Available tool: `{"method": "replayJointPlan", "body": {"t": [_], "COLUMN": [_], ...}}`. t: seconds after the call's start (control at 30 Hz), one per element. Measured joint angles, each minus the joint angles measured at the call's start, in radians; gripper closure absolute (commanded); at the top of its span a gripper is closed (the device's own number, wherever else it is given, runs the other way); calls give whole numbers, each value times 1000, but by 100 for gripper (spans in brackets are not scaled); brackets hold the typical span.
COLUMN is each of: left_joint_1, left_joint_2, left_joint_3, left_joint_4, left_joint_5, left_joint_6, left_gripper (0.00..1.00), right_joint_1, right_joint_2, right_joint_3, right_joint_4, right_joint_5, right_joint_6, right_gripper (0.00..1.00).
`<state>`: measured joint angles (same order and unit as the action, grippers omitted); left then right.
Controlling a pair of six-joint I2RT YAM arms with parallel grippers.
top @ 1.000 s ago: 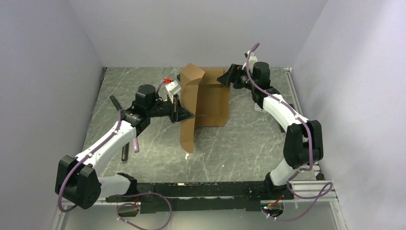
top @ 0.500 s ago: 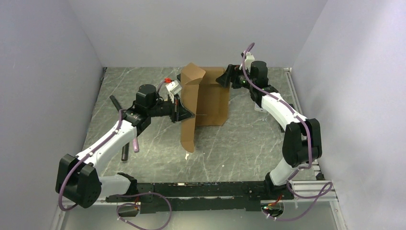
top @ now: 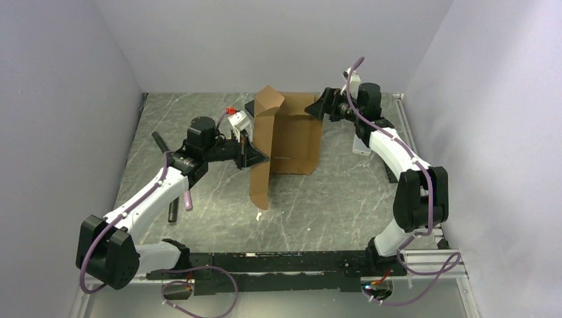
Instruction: Fold the paper box
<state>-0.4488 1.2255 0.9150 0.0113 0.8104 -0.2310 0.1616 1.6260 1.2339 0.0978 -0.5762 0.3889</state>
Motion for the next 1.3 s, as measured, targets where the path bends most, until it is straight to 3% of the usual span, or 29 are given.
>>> {"method": "replayJointPlan", "body": {"t": [0.23, 0.57, 1.07, 1.2, 1.3], "left_joint_1": [0, 0, 4, 7, 8], "left_joint_2": [0, -6, -14, -21, -26], "left_joint_3": [0, 0, 0, 0, 0], "left_joint_4": [-2, -9, -23, -33, -39], "left_joint_5": [-1, -4, -4, -4, -4], "left_joint_6": [0, 0, 0, 1, 0], "left_gripper": [100, 100, 100, 100, 100], "right_joint_1": [-17, -95, -135, -135, -135], "right_joint_2": [-3, -5, -4, -1, 2], "right_joint_3": [0, -1, 23, 51, 66], "right_joint_4": [0, 43, -39, -86, -126], "right_joint_5": [-119, -299, -433, -438, -436], "right_joint_6": [-42, -29, -192, -262, -312], "right_gripper": [1, 1, 17, 31, 32]}}
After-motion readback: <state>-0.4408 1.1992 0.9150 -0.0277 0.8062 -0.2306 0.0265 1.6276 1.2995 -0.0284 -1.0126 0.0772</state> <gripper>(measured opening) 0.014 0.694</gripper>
